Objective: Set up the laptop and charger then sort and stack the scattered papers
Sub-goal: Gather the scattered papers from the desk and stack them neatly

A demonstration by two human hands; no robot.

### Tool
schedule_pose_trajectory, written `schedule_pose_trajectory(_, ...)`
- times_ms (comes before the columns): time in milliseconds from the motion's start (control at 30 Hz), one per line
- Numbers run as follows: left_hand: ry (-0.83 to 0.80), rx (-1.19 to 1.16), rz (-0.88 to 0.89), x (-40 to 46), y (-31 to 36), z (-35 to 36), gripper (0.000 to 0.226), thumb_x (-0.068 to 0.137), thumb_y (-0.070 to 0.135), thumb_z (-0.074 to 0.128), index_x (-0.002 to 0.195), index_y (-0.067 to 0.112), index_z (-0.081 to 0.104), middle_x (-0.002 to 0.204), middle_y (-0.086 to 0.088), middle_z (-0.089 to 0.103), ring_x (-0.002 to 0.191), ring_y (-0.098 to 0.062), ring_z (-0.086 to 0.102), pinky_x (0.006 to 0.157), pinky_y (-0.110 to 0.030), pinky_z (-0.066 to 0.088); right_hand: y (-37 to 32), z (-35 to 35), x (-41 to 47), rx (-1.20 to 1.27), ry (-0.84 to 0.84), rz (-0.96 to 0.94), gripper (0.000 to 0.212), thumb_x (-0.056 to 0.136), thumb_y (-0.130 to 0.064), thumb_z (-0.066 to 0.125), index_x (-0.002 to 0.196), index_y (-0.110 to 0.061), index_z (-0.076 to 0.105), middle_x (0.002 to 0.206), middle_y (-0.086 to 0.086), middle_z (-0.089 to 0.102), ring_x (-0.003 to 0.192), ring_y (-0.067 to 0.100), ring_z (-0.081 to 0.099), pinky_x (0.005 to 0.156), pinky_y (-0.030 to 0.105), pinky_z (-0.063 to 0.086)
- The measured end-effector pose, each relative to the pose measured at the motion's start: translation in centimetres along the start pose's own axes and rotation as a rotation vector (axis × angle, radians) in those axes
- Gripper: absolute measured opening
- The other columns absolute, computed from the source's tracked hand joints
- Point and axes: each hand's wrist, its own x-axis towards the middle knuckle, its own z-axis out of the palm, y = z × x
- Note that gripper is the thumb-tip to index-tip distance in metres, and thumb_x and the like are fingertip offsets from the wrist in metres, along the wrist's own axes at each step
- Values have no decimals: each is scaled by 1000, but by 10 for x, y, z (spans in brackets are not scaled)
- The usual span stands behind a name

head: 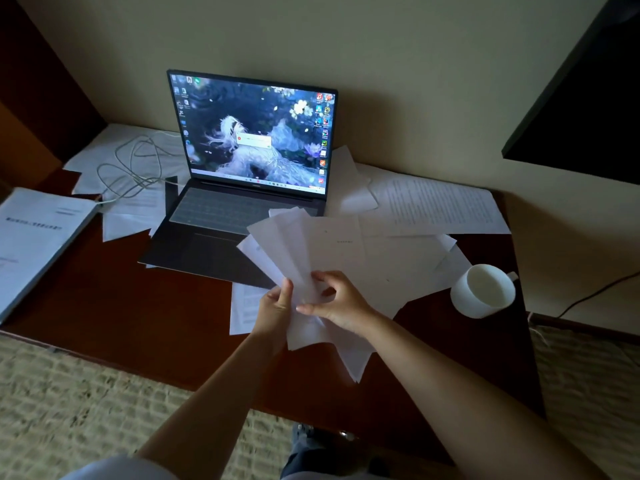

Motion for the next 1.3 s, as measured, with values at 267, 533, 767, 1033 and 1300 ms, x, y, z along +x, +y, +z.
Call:
schedule_pose_trajectory(267, 166, 15, -100, 17, 2, 1, 44, 87, 53, 59, 72, 11, 54, 67, -10, 56, 60, -22, 55, 58, -30, 47, 2, 6, 15, 17, 227, 161, 22, 85, -8, 53, 94, -28, 60, 83, -11, 54, 75, 9, 51, 58, 18, 36)
schedule_pose_trajectory(533, 190, 398, -143, 34, 17, -22, 14, 87, 16, 63, 84, 3, 61, 87, -13, 65, 78, -26, 62, 67, -31, 49, -26, -56, 34, 388, 487, 286, 17, 81, -2, 43, 72, -11, 54, 72, 12, 51, 68, 22, 46, 60, 28, 32)
schedule_pose_trajectory(767, 90, 378, -130, 40, 25, -41, 16, 90, 11, 61, 75, 5, 64, 83, -17, 65, 69, -25, 61, 61, -29, 48, 9, -60, 34, -256, 279, 414, 36, 93, -11, 39, 123, -6, 58, 126, 19, 57, 112, 33, 55, 86, 32, 42)
schedule_pose_trajectory(1033, 148, 329, -157, 43, 20, -36, 24, 97, 16, 46, 84, 1, 60, 76, -12, 60, 68, -22, 53, 61, -28, 44, 35, -40, 36, -266, 304, 424, 21, 79, -2, 40, 80, -16, 55, 86, 7, 57, 79, 27, 53, 61, 27, 37)
schedule_pose_trajectory(1300, 84, 292, -170, 46, 19, -36, 17, 94, 17, 51, 98, 9, 66, 100, -18, 66, 95, -36, 62, 88, -49, 50, 53, -40, 40, -264, 568, 414, 38, 85, 0, 41, 115, -11, 62, 115, 16, 62, 103, 34, 57, 78, 32, 44)
